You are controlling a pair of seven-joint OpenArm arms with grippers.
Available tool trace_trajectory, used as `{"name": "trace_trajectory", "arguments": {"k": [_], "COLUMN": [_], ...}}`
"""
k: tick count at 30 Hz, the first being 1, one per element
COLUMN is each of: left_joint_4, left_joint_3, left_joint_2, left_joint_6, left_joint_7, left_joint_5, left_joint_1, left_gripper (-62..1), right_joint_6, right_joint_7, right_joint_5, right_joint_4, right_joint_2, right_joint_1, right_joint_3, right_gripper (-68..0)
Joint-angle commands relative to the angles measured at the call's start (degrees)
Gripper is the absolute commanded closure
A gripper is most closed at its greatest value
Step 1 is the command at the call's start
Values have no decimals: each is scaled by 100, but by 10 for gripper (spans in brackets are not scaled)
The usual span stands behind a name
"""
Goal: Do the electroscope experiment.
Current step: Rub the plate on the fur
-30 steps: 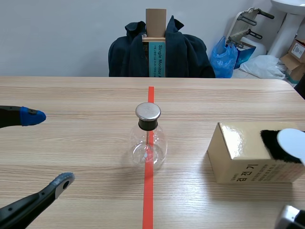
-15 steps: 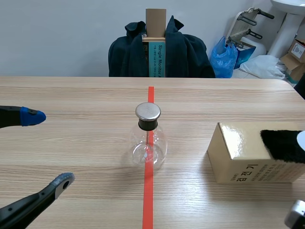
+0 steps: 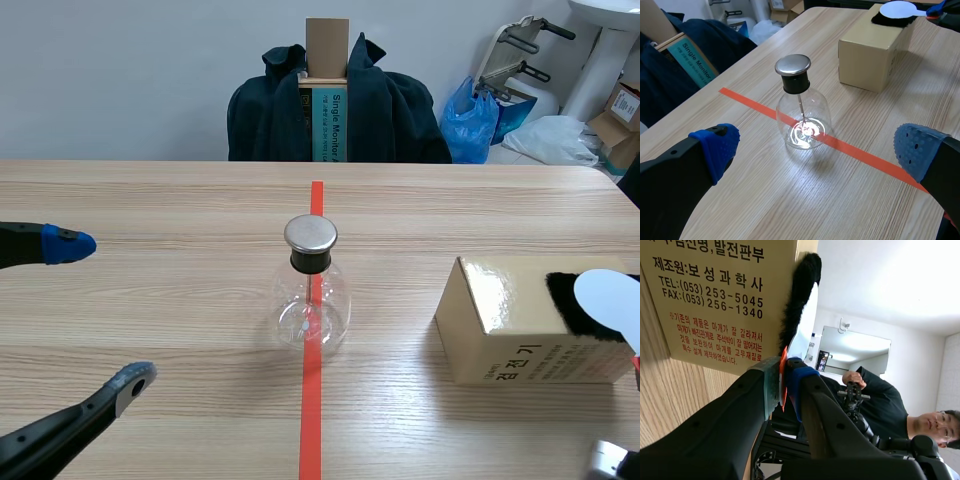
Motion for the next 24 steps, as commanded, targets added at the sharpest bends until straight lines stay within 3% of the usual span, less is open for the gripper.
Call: {"name": "trace_trajectory", "arguments": {"k": [1, 11, 24], "left_joint_4": [31, 31, 31], "left_joint_3": [-35, -35, -35], "left_joint_2": [11, 11, 13], "left_joint_6": [33, 33, 33], "left_joint_7": [-79, -79, -79], "left_joint_5": [-52, -52, -55], "left_joint_1": [-31, -31, -31], "left_gripper": [-623, -623, -623], "right_joint_6": [-310, -310, -310], "right_joint_7": [-7, -258, -304], "right_joint_5": [44, 136, 1488], "right_joint_4": [90, 177, 1639], "right_joint_2": [63, 85, 557], "right_joint_1": [2, 2, 4], "right_joint_3": [11, 168, 717], "right_gripper": [-6, -6, -6]}}
